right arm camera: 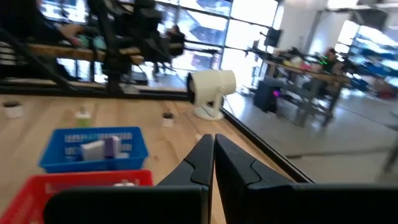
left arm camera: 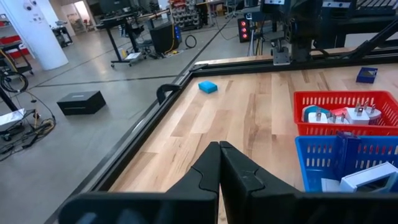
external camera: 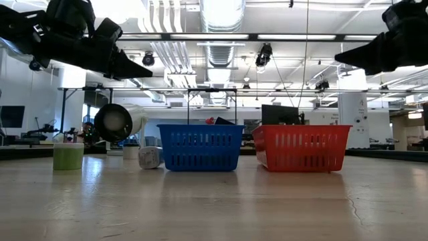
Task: Sort adapters and digital timers
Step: Put the purple timer into the blue bin
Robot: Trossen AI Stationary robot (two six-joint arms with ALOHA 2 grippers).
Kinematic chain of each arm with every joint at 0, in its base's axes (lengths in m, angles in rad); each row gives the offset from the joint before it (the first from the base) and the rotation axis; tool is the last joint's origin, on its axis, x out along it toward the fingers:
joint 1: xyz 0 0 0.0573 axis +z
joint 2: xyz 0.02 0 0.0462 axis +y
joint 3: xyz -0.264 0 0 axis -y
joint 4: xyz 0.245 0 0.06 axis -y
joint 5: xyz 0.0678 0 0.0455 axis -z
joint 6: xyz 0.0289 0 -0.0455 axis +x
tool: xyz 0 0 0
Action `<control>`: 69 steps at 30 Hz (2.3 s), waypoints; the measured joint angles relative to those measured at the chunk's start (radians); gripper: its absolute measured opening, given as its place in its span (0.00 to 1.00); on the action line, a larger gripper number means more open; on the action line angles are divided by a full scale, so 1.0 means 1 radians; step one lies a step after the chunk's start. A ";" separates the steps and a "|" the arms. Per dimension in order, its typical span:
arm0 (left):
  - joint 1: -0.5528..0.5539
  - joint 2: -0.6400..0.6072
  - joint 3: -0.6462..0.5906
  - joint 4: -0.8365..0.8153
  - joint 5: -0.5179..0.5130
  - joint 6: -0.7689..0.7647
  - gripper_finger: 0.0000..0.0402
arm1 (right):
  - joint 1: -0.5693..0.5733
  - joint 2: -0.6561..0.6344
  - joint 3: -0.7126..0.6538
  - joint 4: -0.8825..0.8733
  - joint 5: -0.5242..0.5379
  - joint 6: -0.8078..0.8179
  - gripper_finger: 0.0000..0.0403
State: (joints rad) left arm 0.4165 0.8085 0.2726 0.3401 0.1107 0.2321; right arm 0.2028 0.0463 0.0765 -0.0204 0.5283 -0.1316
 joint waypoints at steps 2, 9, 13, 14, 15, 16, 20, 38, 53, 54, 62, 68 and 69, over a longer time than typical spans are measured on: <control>0.000 0.000 0.000 0.000 0.002 -0.001 0.02 | 0.000 0.022 0.000 0.000 0.036 0.023 0.02; 0.000 0.000 0.000 0.012 0.002 -0.003 0.02 | 0.000 0.158 0.057 -0.003 0.158 0.163 0.02; 0.000 0.000 0.000 0.011 0.002 -0.003 0.02 | -0.001 0.298 0.148 -0.031 0.162 0.175 0.02; 0.000 0.000 0.000 0.011 0.002 -0.003 0.02 | -0.004 0.338 0.175 -0.037 0.168 0.170 0.02; 0.000 0.000 0.000 0.011 0.002 -0.003 0.02 | -0.009 0.378 0.207 -0.041 0.176 0.161 0.02; 0.000 0.000 0.000 0.011 0.002 -0.003 0.02 | -0.016 0.420 0.249 -0.062 0.179 0.153 0.02; 0.000 0.000 0.000 0.011 0.002 -0.003 0.02 | -0.086 0.590 0.477 -0.337 0.169 0.197 0.02; 0.000 0.000 0.000 0.011 0.001 -0.003 0.02 | -0.957 1.325 1.167 -1.274 -0.222 -0.006 0.02; 0.000 0.000 -0.001 -0.028 -0.001 -0.042 0.02 | -0.697 1.170 1.111 -1.439 -0.509 0.192 0.02; 0.000 0.000 -0.002 -0.028 -0.002 -0.046 0.02 | -0.651 1.142 1.101 -1.440 -0.544 0.243 0.02; 0.000 0.000 -0.002 -0.015 -0.001 -0.066 0.02 | -0.316 0.999 1.034 -1.430 -0.646 0.588 0.02; 0.000 0.000 -0.002 -0.003 -0.001 -0.042 0.02 | -0.094 0.977 0.952 -1.346 -0.645 0.763 0.02; 0.000 0.000 -0.002 -0.003 0.000 -0.035 0.02 | -0.063 0.983 0.937 -1.314 -0.655 0.780 0.02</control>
State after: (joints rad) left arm 0.4166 0.8087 0.2703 0.3370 0.1102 0.1966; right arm 0.1402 1.0289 1.0131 -1.3344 -0.1269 0.6480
